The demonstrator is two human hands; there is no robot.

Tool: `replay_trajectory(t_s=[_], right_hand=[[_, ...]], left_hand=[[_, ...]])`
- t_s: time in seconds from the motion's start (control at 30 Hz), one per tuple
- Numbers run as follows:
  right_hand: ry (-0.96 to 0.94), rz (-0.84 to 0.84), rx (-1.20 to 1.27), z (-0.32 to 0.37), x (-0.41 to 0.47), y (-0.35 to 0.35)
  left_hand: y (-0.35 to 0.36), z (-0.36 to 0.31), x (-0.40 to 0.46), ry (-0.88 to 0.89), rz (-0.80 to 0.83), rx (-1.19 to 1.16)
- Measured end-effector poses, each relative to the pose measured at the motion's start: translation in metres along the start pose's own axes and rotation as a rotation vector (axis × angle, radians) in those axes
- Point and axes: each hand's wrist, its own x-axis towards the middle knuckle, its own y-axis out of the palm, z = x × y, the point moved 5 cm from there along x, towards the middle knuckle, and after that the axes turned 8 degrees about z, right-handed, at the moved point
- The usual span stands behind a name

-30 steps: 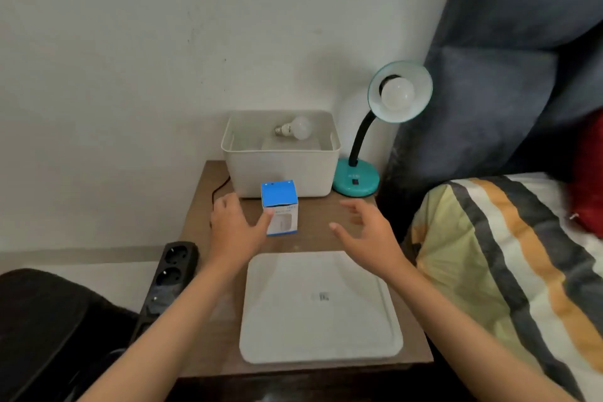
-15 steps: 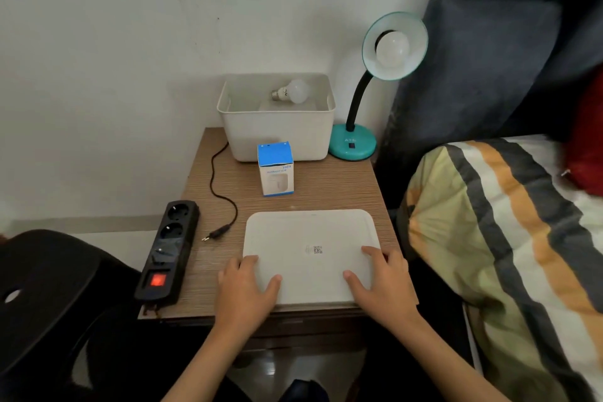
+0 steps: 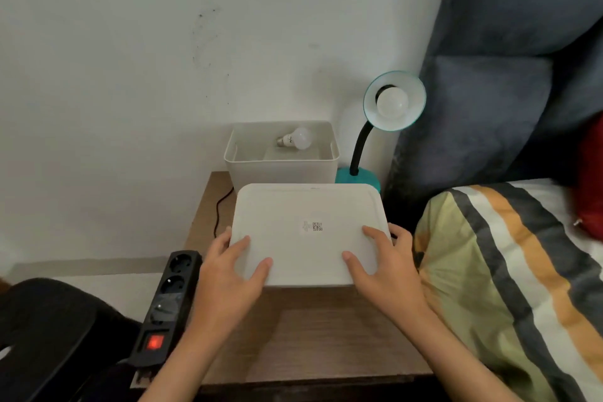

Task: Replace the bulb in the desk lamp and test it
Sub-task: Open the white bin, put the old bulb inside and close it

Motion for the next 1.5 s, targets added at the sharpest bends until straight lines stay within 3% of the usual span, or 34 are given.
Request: replay_trajectory(t_s=[0.27, 0.6, 0.77, 1.5], right_hand=[[-0.022, 0.035, 0.053, 0.052, 0.131, -0.01], [0.001, 0.125, 0.039, 0.066, 0.235, 0.017], [0.015, 0.165, 0.027, 0.062, 0.248, 0.029], [-0.015, 0.113, -0.042, 0.044, 0.248, 0.048]], left_hand=[[-0.038, -0.018, 0.132, 0.041, -0.085, -0.057], [-0.028, -0.002, 0.23, 0.009, 0.101, -0.015], [-0.019, 0.01, 0.239, -0.005, 0.186, 0.016], [-0.009, 0.01, 0.243, 0.073, 0.264, 0.21]])
